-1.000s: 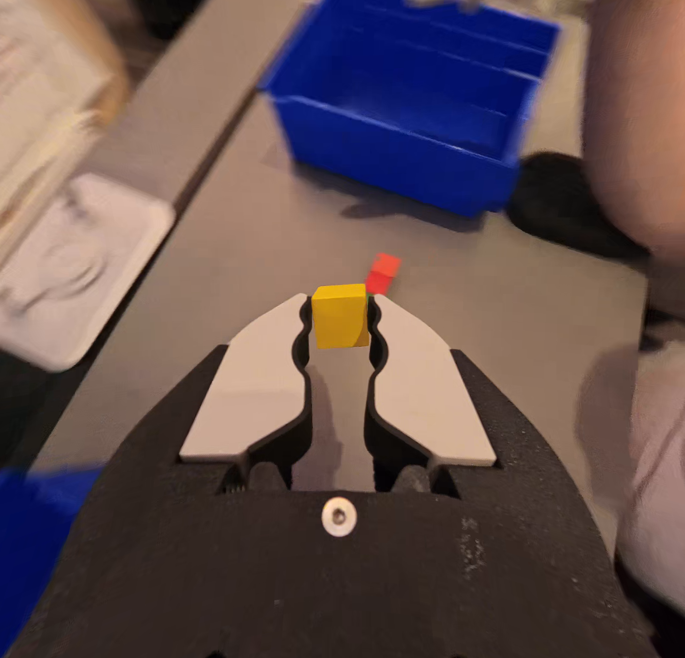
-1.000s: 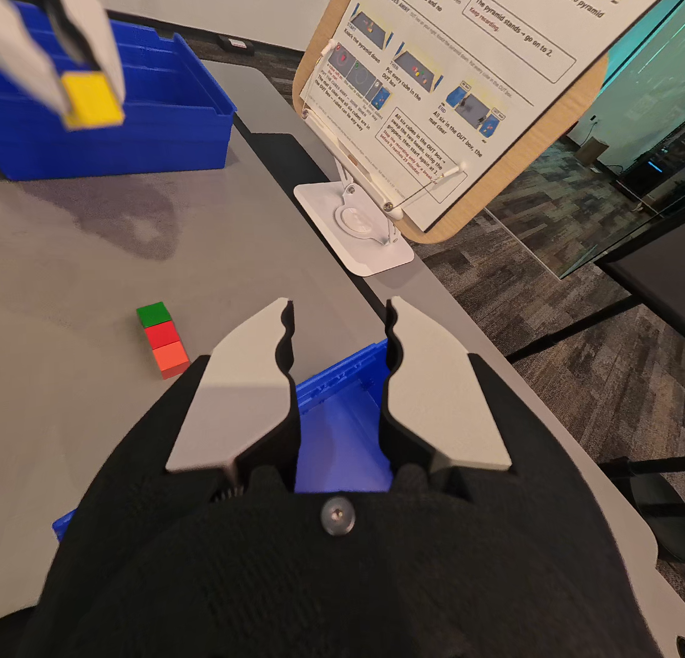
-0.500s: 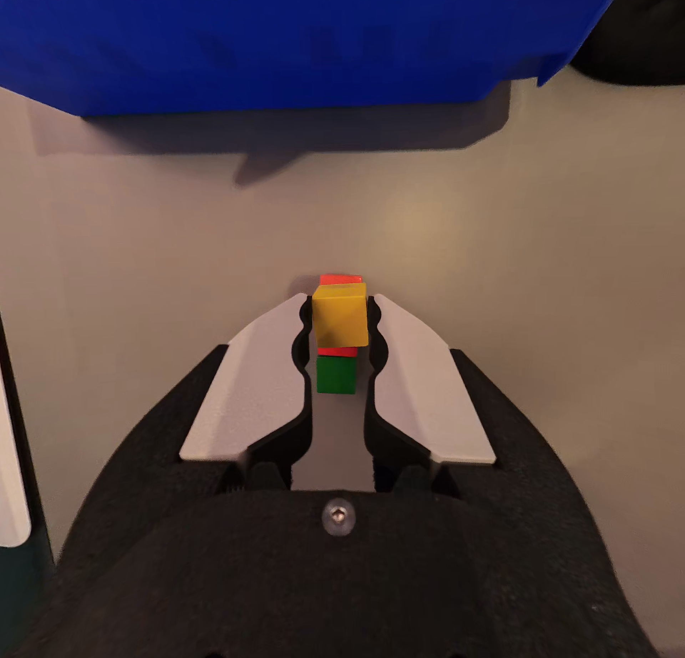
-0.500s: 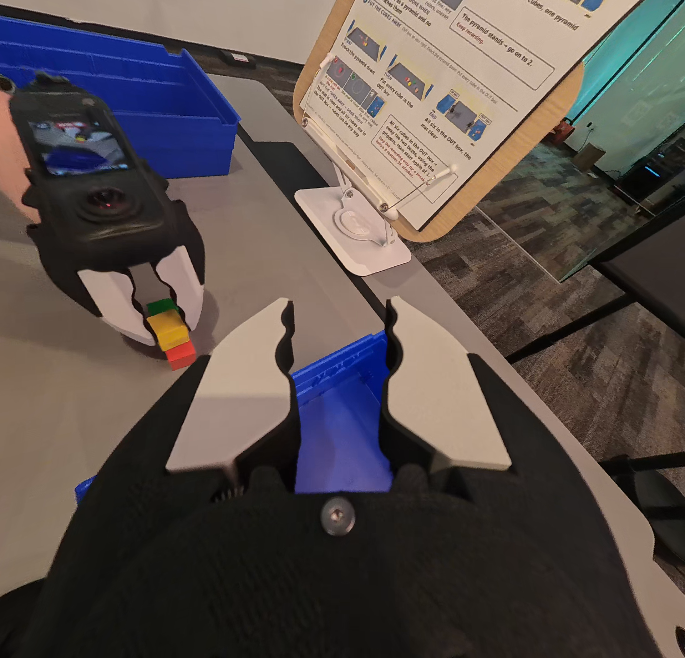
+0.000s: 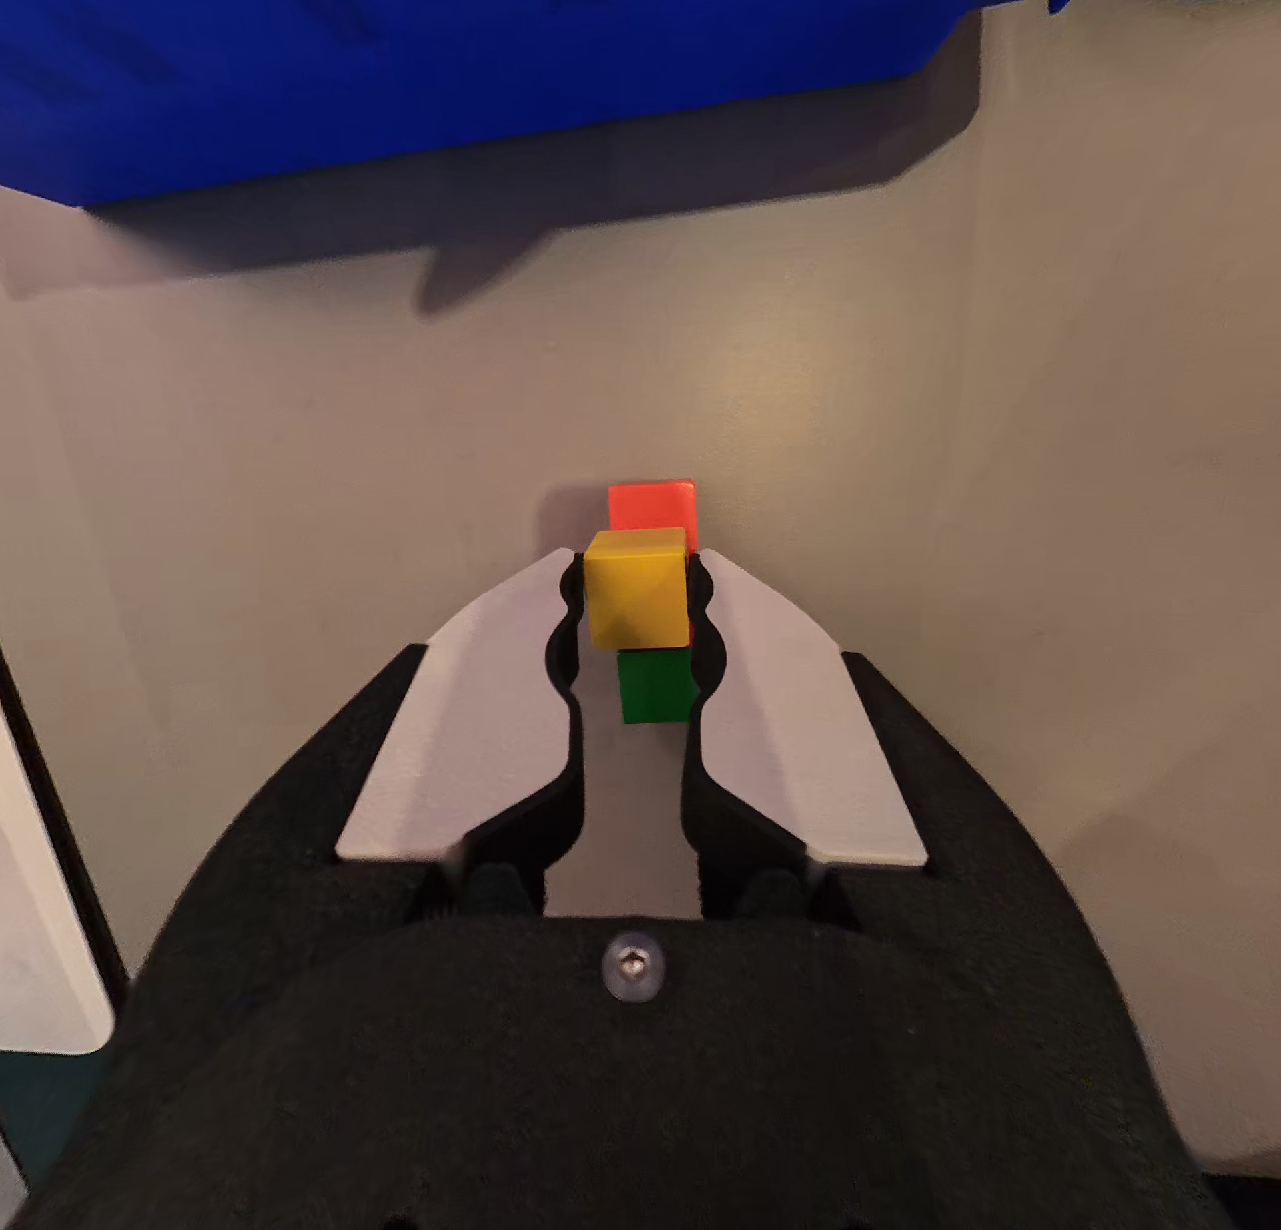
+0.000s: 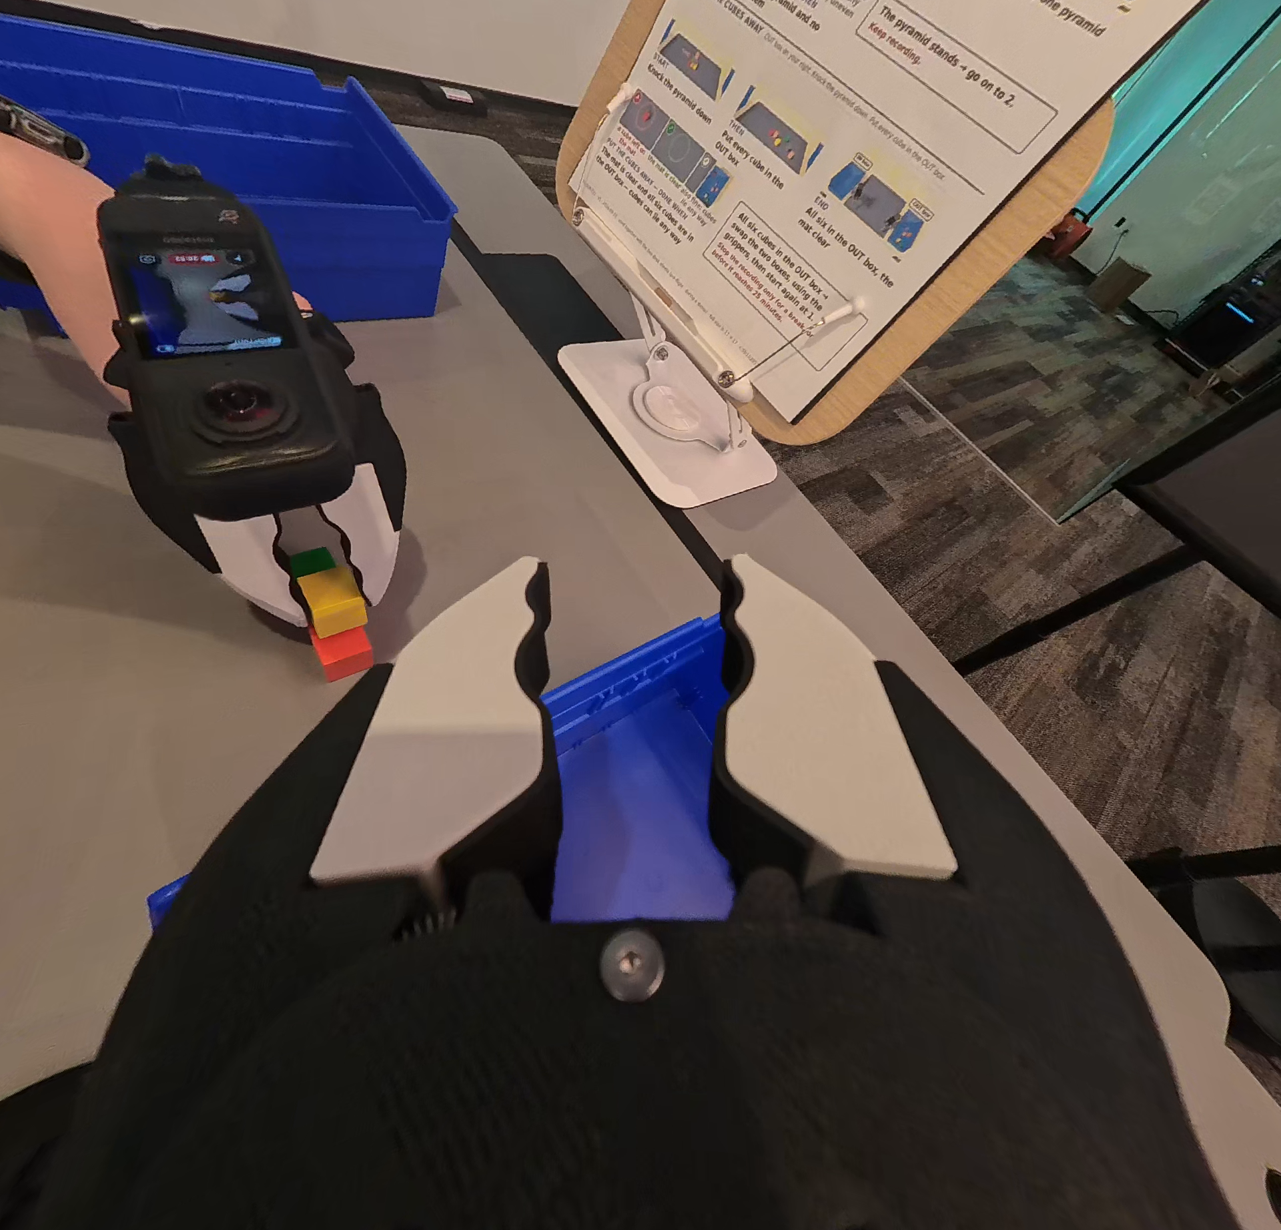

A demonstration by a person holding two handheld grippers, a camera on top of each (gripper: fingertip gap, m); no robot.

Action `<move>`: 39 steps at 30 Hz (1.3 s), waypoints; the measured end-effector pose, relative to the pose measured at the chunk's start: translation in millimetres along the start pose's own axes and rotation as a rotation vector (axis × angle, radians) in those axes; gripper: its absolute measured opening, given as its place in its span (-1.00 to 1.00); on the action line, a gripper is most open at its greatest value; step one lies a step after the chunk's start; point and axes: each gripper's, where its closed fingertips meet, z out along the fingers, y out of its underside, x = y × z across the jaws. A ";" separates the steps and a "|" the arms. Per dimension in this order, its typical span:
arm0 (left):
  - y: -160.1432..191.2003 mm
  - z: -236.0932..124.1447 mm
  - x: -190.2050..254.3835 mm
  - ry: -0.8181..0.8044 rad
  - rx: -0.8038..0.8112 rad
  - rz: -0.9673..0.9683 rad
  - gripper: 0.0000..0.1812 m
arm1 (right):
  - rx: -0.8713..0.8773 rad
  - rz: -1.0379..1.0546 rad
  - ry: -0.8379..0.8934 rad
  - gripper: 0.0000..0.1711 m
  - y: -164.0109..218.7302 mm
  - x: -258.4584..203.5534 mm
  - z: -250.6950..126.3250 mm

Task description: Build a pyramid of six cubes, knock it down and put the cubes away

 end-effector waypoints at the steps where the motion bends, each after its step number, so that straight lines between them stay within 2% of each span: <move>1: -0.6 -0.1 0.2 0.002 0.002 0.000 -0.69 | -0.001 0.001 0.000 -0.44 0.4 0.3 0.0; 20: -1.4 5.7 -2.1 0.000 0.000 -0.010 -0.68 | -0.011 0.023 -0.003 -0.44 6.5 3.4 0.7; 23: -4.6 2.7 0.1 0.013 0.018 -0.017 -0.56 | -0.018 0.023 -0.006 -0.44 7.9 3.2 1.8; 28: -5.1 -4.6 1.4 0.013 0.028 -0.022 -0.55 | -0.024 0.029 -0.003 -0.44 10.1 4.6 2.1; 39: 4.3 -0.7 -1.3 -0.006 0.004 -0.043 -0.68 | -0.027 0.031 -0.004 -0.43 11.0 4.5 2.3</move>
